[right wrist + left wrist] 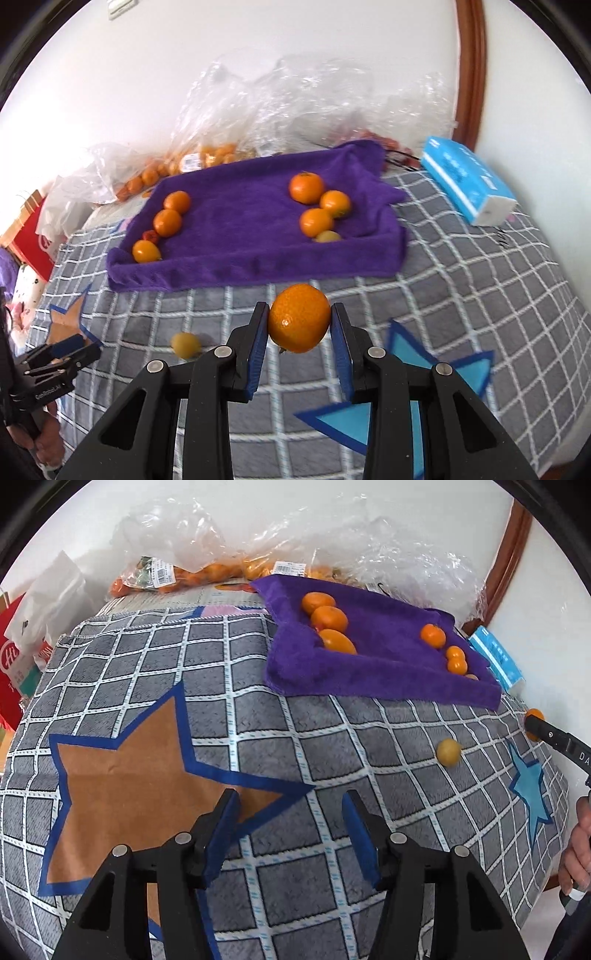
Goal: Organize fruits
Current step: 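Grasp a large orange with the right gripper while the left grasps a yellow-green fruit, then lift both held fruits and carry them over the purple towel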
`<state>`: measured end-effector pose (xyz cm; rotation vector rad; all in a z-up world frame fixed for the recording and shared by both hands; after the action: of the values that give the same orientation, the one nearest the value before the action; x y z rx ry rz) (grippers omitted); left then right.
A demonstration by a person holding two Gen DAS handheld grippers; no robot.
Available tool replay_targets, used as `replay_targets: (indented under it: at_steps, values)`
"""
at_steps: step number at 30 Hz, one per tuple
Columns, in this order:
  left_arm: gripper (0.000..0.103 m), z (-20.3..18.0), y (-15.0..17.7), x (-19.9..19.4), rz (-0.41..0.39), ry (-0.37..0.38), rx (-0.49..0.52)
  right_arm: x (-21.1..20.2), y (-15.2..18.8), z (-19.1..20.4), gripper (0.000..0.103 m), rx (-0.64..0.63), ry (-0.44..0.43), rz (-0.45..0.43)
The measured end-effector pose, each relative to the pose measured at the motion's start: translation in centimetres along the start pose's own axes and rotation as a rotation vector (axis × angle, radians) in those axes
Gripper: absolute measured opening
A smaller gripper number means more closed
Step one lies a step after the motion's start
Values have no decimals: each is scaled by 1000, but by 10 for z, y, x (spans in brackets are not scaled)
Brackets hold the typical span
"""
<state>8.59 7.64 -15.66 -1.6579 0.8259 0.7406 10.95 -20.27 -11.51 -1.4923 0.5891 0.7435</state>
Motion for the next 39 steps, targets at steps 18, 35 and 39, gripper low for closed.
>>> replay_targets:
  at_steps: [18,35,39]
  values:
    - [43,-116,0,28,17,57,109,2,31,-74,33,6,32,57]
    - [24,-145,-9,48,-30,-27,106,28,30,-70,33,-76,-172,56]
    - [24,-142,-11,43,-33,-12,66,34,26,-61,33,-93,-199,68]
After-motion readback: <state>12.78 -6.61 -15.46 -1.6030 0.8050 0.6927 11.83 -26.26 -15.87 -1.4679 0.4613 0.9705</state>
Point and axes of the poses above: each gripper's, at about its wrist camera, not at the fingertips, and x roughly the way its jaws point, z to its left, y to its underside, the point moved 2 cm from there along x, roughly the way its jaws point, and after that the axes turned 4 degrees about -x, right-handed, at the moved point
